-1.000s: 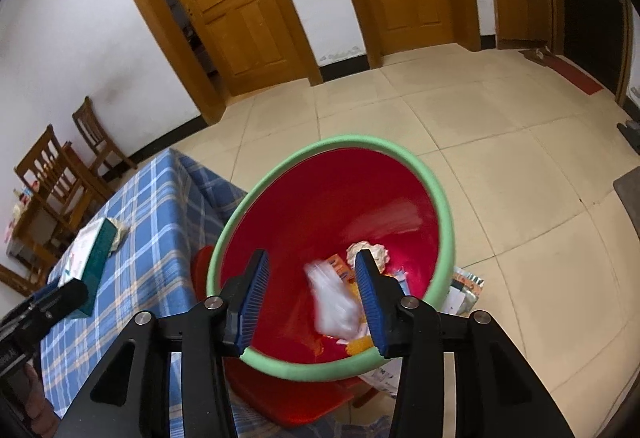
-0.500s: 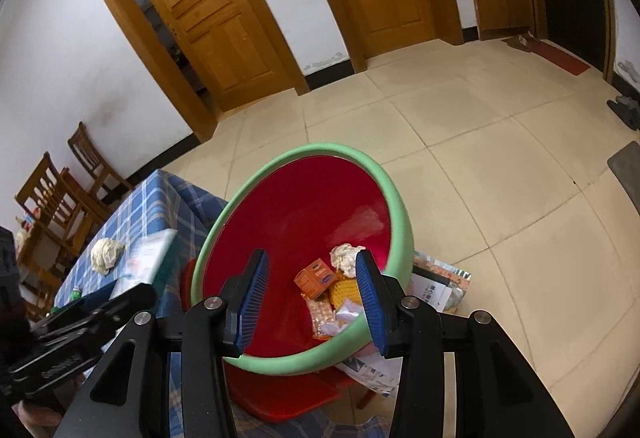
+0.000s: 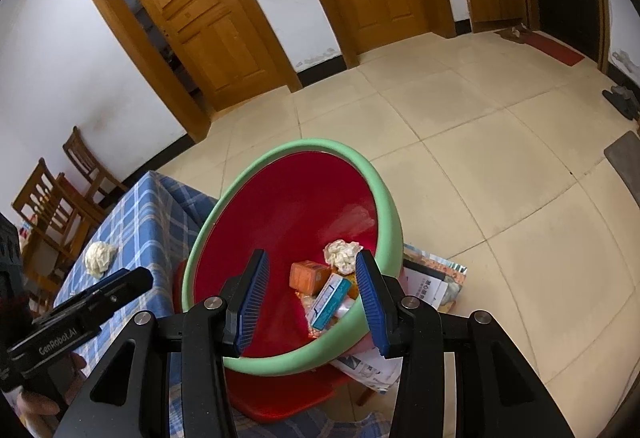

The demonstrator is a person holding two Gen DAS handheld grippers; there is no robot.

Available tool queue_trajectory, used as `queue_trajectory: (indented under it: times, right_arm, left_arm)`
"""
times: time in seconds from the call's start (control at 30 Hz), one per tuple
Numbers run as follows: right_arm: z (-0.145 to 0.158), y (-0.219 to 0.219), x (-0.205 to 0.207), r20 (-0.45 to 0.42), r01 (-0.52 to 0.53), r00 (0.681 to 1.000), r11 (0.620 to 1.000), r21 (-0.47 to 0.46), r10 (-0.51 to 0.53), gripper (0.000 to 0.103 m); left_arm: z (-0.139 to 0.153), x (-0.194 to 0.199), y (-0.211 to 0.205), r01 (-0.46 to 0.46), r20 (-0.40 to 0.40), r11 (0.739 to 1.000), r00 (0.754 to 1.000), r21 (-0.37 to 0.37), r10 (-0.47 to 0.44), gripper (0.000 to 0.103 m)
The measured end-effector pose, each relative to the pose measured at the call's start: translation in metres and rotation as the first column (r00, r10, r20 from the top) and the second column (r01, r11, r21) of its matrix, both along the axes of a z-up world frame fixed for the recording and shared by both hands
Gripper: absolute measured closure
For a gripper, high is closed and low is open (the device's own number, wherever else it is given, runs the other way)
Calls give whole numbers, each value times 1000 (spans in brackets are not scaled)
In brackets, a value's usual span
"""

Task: Collect trash
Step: 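Grasp the green toy figure with the left tool while the right tool moves to the crumpled paper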

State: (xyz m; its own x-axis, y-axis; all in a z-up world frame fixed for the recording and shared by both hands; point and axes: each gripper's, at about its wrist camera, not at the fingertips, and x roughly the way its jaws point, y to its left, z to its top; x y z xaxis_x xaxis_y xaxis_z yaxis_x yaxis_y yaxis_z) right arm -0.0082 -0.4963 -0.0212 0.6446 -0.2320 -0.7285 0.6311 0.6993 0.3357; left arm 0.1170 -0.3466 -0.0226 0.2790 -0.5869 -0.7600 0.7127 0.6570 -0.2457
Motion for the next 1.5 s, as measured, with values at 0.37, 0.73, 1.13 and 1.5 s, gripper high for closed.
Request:
queue_trajectory:
  times: [0.37, 0.73, 1.13, 1.5]
  right_arm:
    - [4, 16, 13, 0, -49, 999, 999, -4, 49, 55]
    - [11, 34, 38, -31, -87, 996, 996, -33, 86, 38]
    - [22, 67, 79, -58, -179, 983, 982, -68, 175, 38]
    - [23, 119, 136, -98, -300, 952, 949, -96, 291, 38]
  left_arm:
    - [14, 31, 55, -141, 36, 990, 989, -7, 141, 41]
    - [23, 83, 139, -352, 66, 936, 934, -12, 352, 41]
    - [10, 134, 216, -506, 78, 862, 861, 22, 503, 40]
    - [-19, 171, 258, -597, 103, 798, 802, 82, 589, 40]
